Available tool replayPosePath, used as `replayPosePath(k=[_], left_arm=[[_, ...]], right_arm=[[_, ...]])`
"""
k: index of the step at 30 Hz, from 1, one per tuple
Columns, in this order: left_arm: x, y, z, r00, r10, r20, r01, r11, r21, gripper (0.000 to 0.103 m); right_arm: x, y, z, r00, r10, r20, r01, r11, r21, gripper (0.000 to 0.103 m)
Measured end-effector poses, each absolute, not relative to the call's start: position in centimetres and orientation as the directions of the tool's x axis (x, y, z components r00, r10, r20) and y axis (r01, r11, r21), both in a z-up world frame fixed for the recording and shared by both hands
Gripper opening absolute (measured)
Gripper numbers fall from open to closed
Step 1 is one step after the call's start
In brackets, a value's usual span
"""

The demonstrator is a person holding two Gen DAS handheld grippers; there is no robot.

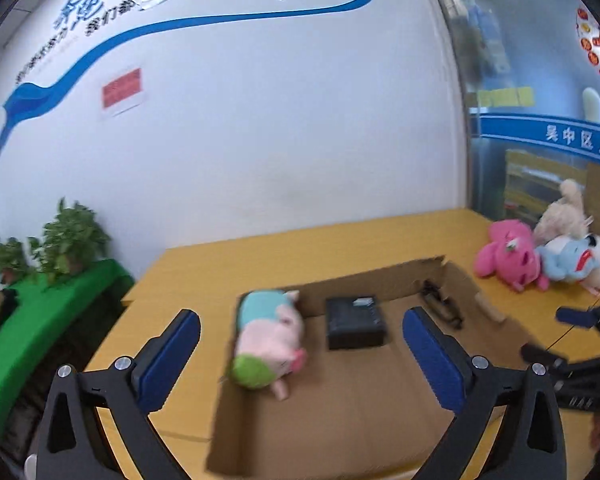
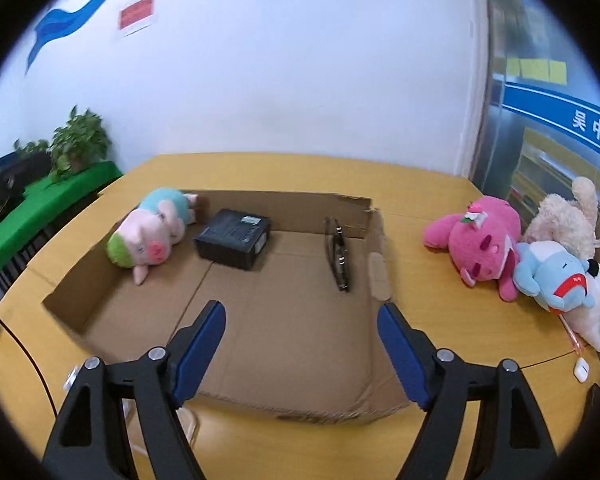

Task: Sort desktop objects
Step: 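Open the right gripper to drop the sunglasses into the box, then move the right gripper to the clear phone case and grasp its rim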

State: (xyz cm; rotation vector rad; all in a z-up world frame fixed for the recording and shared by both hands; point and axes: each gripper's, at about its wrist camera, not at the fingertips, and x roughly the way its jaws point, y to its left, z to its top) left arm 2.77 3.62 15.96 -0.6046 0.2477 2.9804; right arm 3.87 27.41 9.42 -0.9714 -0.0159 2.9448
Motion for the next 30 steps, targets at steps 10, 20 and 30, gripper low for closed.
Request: replayPosePath(k=[10,20,30], left_arm=[[3.1,-2.8,7.1,-0.828,-0.035,-0.56,-0.032,-0.994,0.108,0.103],[1.4,-4.0,2.9,-0.761,-0.041,-0.647,-0.009,-0.997,0.073,0.103],[2.7,-4.1,5.0,-0.794,-0.004,-0.608,-0.046,-0.997,0.067,0.103]], right_arm=[[1.0,28.4,3.1,-0.726,-0.041,-0.686,0.006,-0.999,0.053,0.079],[2.2,28.1,0.8,-0.687,-0.044,-0.725,-0.025,-0.996,0.084,0.079],[3.7,27.0,2.5,-0.716,-0.065,-0.695,0.011,-0.997,0.083,0.079]])
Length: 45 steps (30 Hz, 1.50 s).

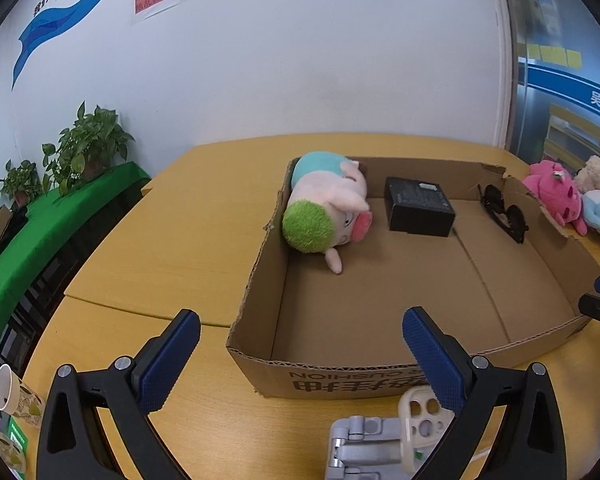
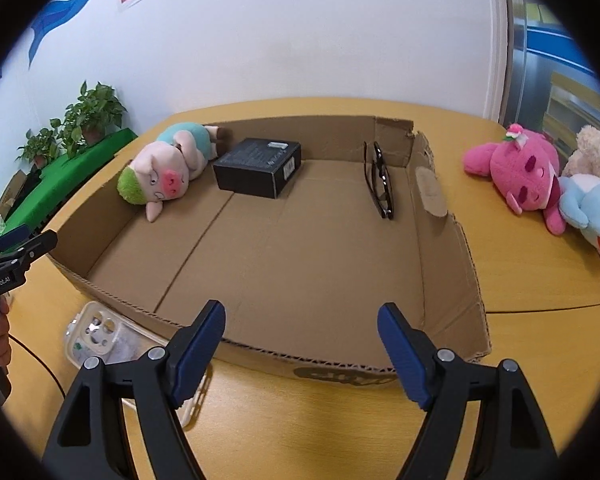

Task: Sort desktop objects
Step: 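Move the right gripper to the clear phone case and grasp its rim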

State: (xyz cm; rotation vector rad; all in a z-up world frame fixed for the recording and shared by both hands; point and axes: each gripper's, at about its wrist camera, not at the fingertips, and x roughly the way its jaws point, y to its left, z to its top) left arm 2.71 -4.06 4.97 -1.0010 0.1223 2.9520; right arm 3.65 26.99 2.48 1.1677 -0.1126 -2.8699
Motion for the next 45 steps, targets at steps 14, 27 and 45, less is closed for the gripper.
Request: replayPosePath(k=[14,27,45], left_arm=[[6.4,-3.0,5.9,-0.748,0.192,-0.636,-0.211,-0.976,-0.045,0.096],[5.8,-2.2,1.3,-0.61,0.268,-0.746,-0.277,-0.954,-0.116,0.037],[5.3,0.4,-1.8,-0.515,0.267,-0.814,-0.302,-0.946,-0.119,0.009]], right_arm=[[7.5,22.2,0.7,-0.651,-0.285,-0.703,0.19,-0.958,0.213,0.079],[6.4,20.8,-3.2,-0.569,-0.314,-0.76,0.181,-0.949,0.257,0.062],[6.1,20.3,-5.1,-0.537,-0.244,-0.808,0.163,-0.969,0.184,0.009]])
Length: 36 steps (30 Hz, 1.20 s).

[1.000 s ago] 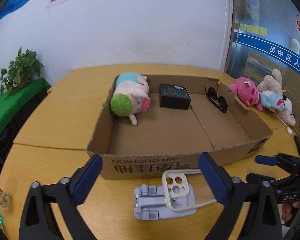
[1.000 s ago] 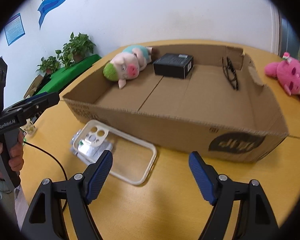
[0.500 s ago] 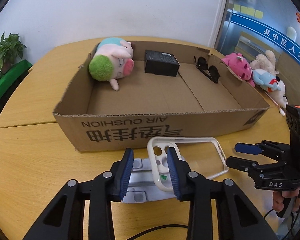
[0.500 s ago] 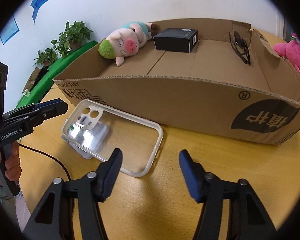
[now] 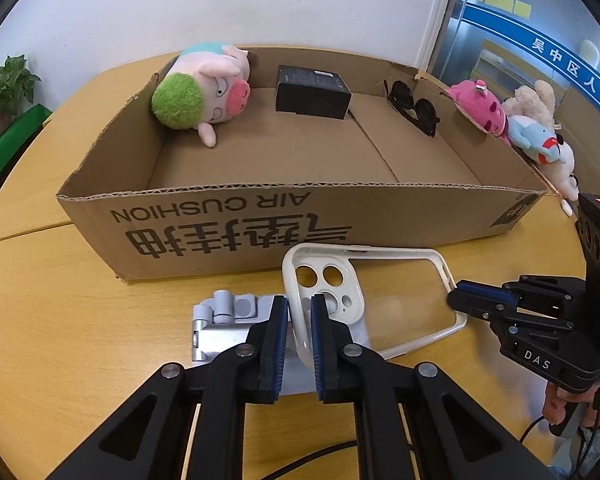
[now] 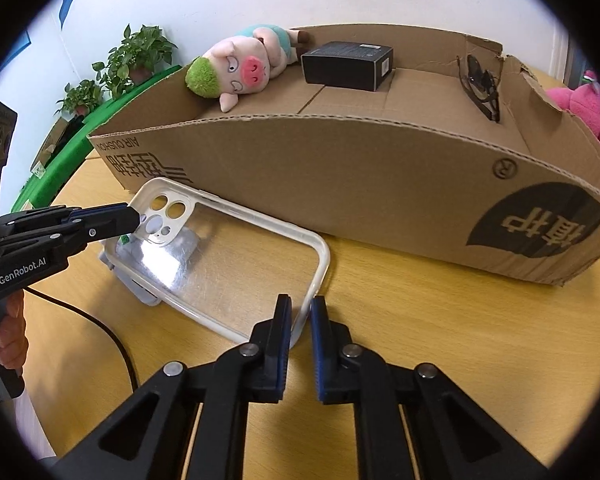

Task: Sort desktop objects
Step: 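Move the right gripper to the clear phone case and grasp its rim, then lift the phone case with the right gripper over the cardboard box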

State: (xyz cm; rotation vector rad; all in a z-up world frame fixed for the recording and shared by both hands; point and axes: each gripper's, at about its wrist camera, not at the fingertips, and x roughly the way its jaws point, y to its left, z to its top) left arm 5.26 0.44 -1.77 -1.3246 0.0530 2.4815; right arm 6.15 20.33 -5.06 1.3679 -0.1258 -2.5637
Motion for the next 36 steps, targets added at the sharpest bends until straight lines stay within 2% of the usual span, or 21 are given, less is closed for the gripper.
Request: replayPosePath(k=[7,17,21,23,26,28,32,36], left_arm=[[5.9,3.4,-1.4,-0.511,0.268,-0.816,-0.336,-0.937,-0.097,0.006],[6.2,8.9,-3.2,-0.421,0.294,-0.858,-0.403,-0.908,-0.113,0.007],[5.8,9.5,-4.1,-0.378,0.306,-0.874,-0.388,-0.909,-0.151,0.007],[5.7,9.7,-4.2,-0.363,0.317,-0.876,-0.391,-0.906,-0.166,0.007],[5.8,9.9,-4.2,-0.365,0.316,-0.876,-0.396,-0.904,-0.161,0.007],[5.8,9.9,-4.2,-0.365,0.32,-0.874,-0.396,-0.903,-0.166,0.006],[6.1,9.6,-3.6,-0.382,0.332,-0.862,-0.403,-0.9,-0.167,0.005],[6.8,9.3,-1.0,-0.437,0.365,-0.822,-0.414,-0.893,-0.176,0.005]], right_arm=[[6.9,22.4,-4.4,-0.551,-0.189,-0.813,0.108,-0.982,0.155,0.008],[8.7,27.2,-4.6,-0.537,-0.11,-0.836,0.016,-0.993,0.12,0.009],[9.2,27.9,-4.7,-0.528,-0.105,-0.842,0.011,-0.993,0.117,0.014],[9.3,28.2,-4.7,-0.53,-0.117,-0.84,0.006,-0.991,0.134,0.024],[9.4,28.0,-4.9,-0.535,-0.107,-0.838,0.013,-0.993,0.119,0.025],[9.5,27.8,-4.9,-0.536,-0.093,-0.839,0.019,-0.995,0.098,0.024],[9.7,28.3,-4.4,-0.546,-0.087,-0.833,0.0,-0.995,0.104,0.012],[10.2,28.7,-1.6,-0.615,-0.076,-0.785,-0.018,-0.994,0.11,0.009]])
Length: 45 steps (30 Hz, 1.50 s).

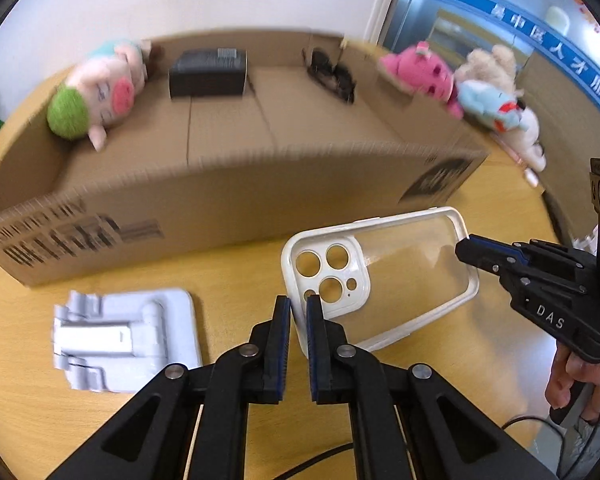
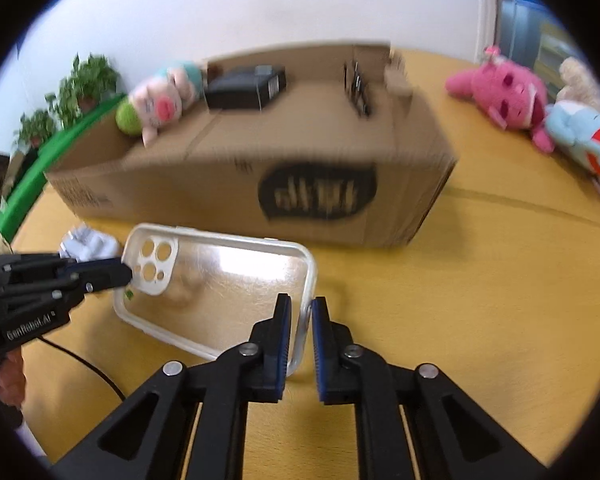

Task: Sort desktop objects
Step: 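Lift the phone case with the right gripper over the cardboard box, then lower the phone case into the box and open the right gripper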

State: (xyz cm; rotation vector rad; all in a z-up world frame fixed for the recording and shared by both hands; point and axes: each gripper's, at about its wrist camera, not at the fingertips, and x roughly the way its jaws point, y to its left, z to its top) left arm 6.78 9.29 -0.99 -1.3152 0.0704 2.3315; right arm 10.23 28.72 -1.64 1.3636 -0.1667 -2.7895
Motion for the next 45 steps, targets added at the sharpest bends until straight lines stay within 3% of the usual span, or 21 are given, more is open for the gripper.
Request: replayPosePath(k=[12,21,31,38,45], left_arm=[[6.3,5.9,12.6,-0.677,0.404,-0.615,-0.42,-0.898,-0.128,0.004],[3.1,2.1,17.6,-0.768,0.346,-0.539,-0.356,-0.93,-0.09,0.004],[-3.6,-1.7,16.2,-0.756,0.222,-0.616,-0.268,-0.963,-0.019,0.003],[-8.6,-3.1,9.6,-0.637,0.109,-0.763,-0.249,-0.966,0.07,0.003],[-10.2,-2.0,4.3,-0.539,0.018,-0.842,-0.281,-0.947,0.159,0.002]], right_arm=[[10.0,26.2,12.5,-0.851,-0.071,-0.521,0.055,-0.997,0.045,0.008],[5.7,23.5,16.9,-0.884,-0.137,-0.447,0.14,-0.99,0.027,0.008],[-1.9,20.1,14.3,-0.828,-0.244,-0.505,0.209,-0.97,0.127,0.008],[-7.3,17.8,6.2,-0.68,-0.316,-0.662,0.208,-0.948,0.24,0.009],[-9.5,17.1,-0.7,-0.517,-0.358,-0.777,0.127,-0.93,0.345,0.009]])
